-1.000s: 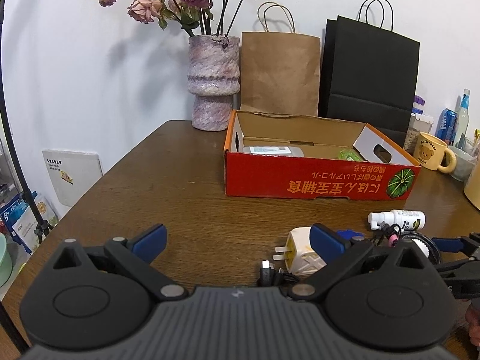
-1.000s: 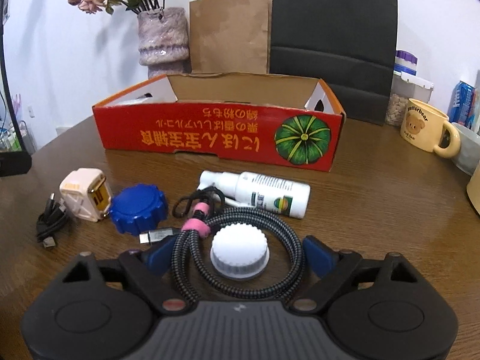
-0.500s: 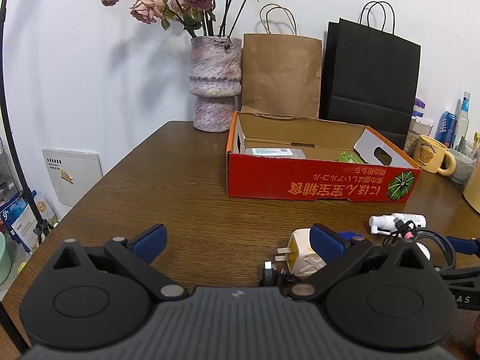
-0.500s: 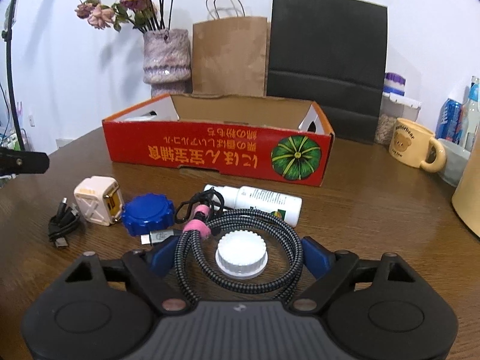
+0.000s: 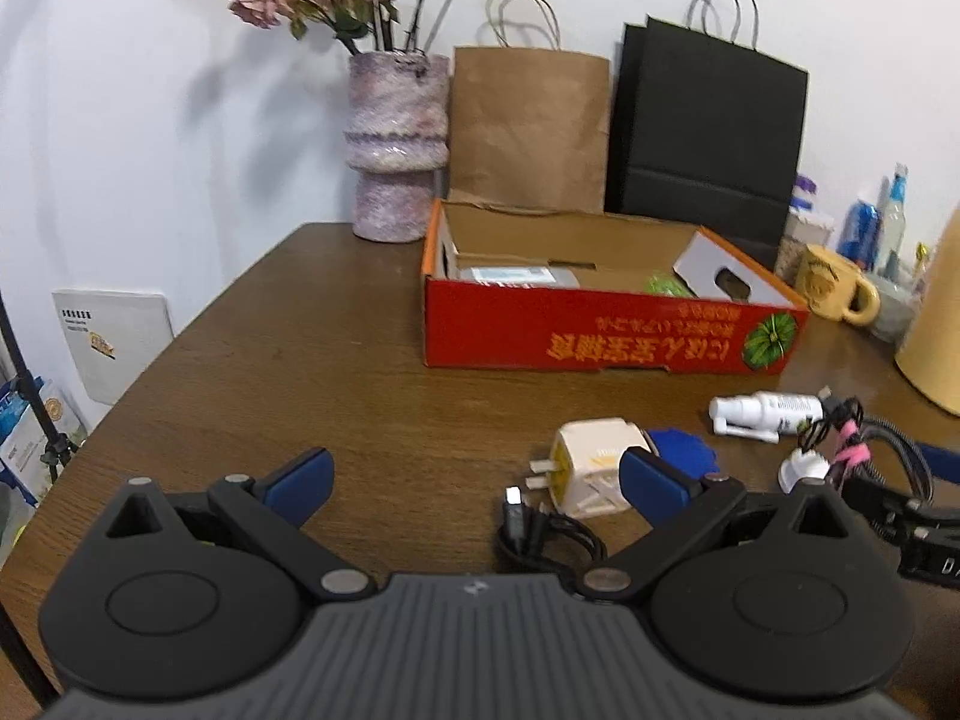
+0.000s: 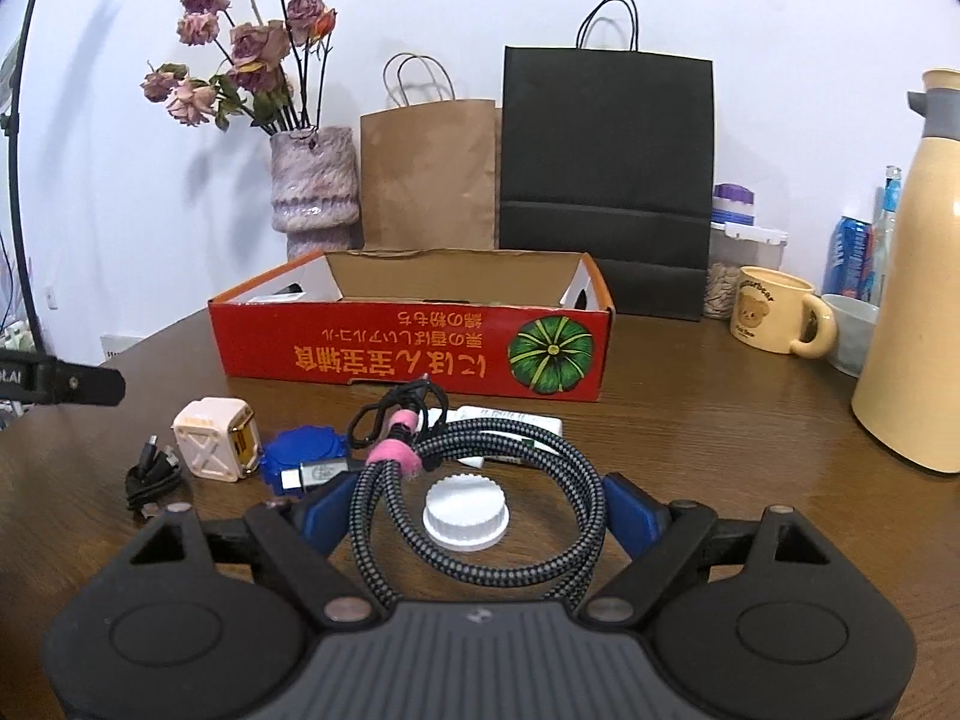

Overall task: Organize rigid objects
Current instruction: 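Grasp the black USB cables with the left gripper while the right gripper grasps the braided cable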

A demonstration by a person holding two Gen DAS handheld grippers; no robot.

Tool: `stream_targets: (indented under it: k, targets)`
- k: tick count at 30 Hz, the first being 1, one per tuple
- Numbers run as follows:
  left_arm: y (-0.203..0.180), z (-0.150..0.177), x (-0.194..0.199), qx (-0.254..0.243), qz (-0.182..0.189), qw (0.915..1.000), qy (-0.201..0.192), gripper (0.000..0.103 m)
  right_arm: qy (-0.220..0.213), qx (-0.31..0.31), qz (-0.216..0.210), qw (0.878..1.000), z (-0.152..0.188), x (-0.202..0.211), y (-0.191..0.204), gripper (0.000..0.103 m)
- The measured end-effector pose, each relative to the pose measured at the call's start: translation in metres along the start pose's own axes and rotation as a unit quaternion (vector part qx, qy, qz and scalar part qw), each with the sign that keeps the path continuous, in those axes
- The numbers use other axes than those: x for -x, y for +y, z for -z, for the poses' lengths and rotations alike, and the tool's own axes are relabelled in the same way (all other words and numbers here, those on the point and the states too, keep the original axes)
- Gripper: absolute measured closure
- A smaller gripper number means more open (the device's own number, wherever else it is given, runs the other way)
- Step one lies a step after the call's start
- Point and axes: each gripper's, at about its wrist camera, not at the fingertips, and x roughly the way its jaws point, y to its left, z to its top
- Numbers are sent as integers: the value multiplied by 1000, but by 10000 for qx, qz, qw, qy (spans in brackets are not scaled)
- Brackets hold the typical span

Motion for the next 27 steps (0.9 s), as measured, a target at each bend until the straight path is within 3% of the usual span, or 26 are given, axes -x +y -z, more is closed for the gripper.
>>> stream_targets:
  k: [5,13,15,20,27]
  targets:
    - [-14,10,-14,-330,124,9988,337,0,-49,-44,22,10000,2,5,-1,17]
    - [-36,26,-35,-739,-131,9961,458,2,-42,10,-34,10000,2,6,2,17]
    - [-37,27,-38,-752,-156,9959,485,10,-49,18,-47,10000,2,6,3,17]
    - [-32,27,-43,-539,11,9969,577,51,-76,32,-60,9999,3,8,3,17]
    - [-28,25,-39,-375,31,9981,491,58,-94,32,-65,9999,2,8,3,17]
